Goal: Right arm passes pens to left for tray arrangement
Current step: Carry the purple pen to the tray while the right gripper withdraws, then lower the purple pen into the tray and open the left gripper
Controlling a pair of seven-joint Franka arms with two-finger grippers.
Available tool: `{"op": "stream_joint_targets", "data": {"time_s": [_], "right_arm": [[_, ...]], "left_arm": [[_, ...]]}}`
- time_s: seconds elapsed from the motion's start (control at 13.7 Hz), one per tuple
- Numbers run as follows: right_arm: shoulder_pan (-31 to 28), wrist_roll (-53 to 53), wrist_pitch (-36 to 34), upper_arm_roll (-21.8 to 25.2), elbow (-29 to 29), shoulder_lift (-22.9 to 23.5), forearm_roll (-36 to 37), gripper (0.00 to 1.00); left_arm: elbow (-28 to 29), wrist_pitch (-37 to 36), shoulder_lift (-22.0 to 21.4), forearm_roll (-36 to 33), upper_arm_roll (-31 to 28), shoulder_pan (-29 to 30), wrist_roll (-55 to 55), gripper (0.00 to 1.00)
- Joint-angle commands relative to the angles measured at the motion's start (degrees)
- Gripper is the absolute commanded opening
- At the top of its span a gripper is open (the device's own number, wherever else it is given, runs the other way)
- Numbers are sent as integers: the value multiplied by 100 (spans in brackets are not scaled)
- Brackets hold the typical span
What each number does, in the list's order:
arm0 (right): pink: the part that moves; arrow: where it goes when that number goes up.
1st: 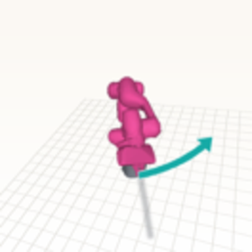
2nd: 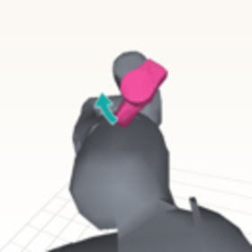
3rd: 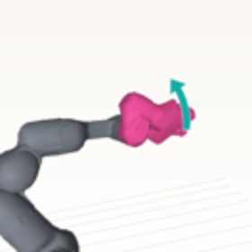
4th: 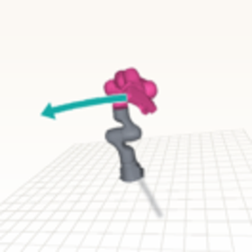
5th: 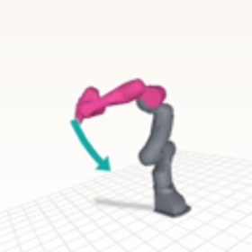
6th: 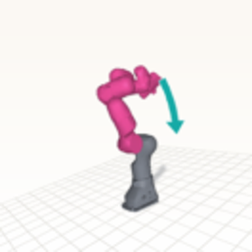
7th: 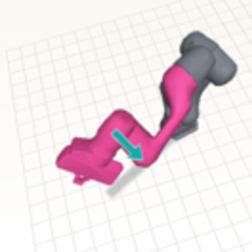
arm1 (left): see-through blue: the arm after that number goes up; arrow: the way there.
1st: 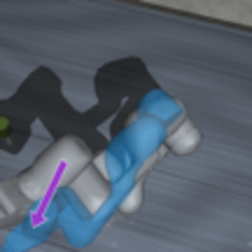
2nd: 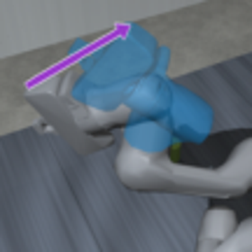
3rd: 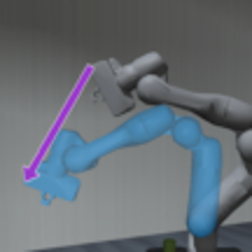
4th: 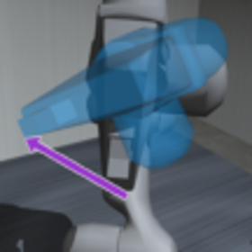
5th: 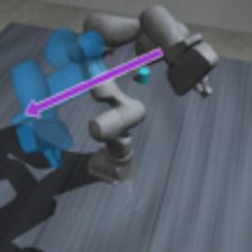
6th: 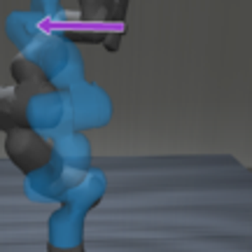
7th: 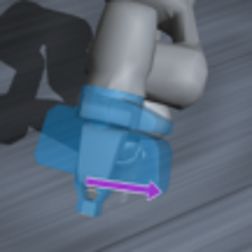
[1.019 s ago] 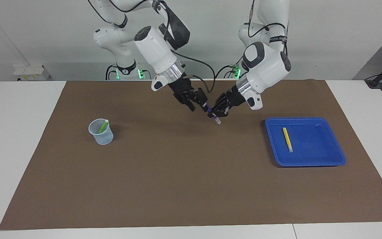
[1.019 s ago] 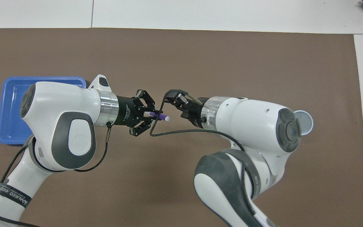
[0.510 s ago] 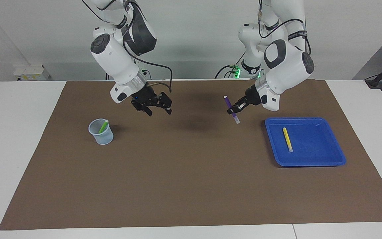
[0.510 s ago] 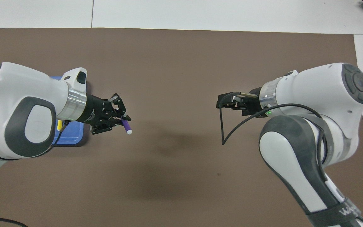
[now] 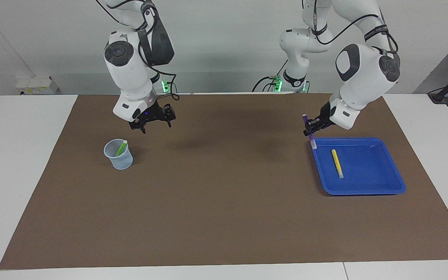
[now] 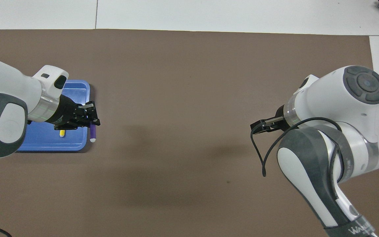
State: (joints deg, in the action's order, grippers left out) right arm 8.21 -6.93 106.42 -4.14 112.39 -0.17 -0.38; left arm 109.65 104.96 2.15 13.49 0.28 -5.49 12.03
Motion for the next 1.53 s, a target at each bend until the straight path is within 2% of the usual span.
{"op": "stream_joint_targets", "data": {"time_s": [0.0,0.15,0.29,0.44,0.73,0.95,1.31,1.46], "right_arm": [[-372,-930,133,-87,564,-273,362,100],[-591,-1422,326,-87,766,-273,371,100],[-811,-1688,756,-87,1091,-282,415,98],[-918,-1741,872,-87,1267,-282,415,90],[-979,-1759,1205,-87,1487,-273,433,80],[-988,-1759,1250,-87,1497,-264,503,68],[-1058,-1837,1416,-87,1514,-238,609,65],[-1198,-2048,1557,-87,1532,-177,618,57]], "left_arm": [[-75,-107,31,-556,43,433,-998,0],[-76,-72,40,-925,43,654,-1482,0],[-67,146,250,-1338,43,795,-1895,0],[-32,480,443,-1446,43,944,-1985,0],[-31,885,751,-1770,51,1033,-2125,0],[-31,1184,971,-1806,43,1085,-2161,0],[-49,1746,1402,-2105,43,1269,-2187,0],[-49,1896,1507,-2184,43,1279,-2196,0]]}}
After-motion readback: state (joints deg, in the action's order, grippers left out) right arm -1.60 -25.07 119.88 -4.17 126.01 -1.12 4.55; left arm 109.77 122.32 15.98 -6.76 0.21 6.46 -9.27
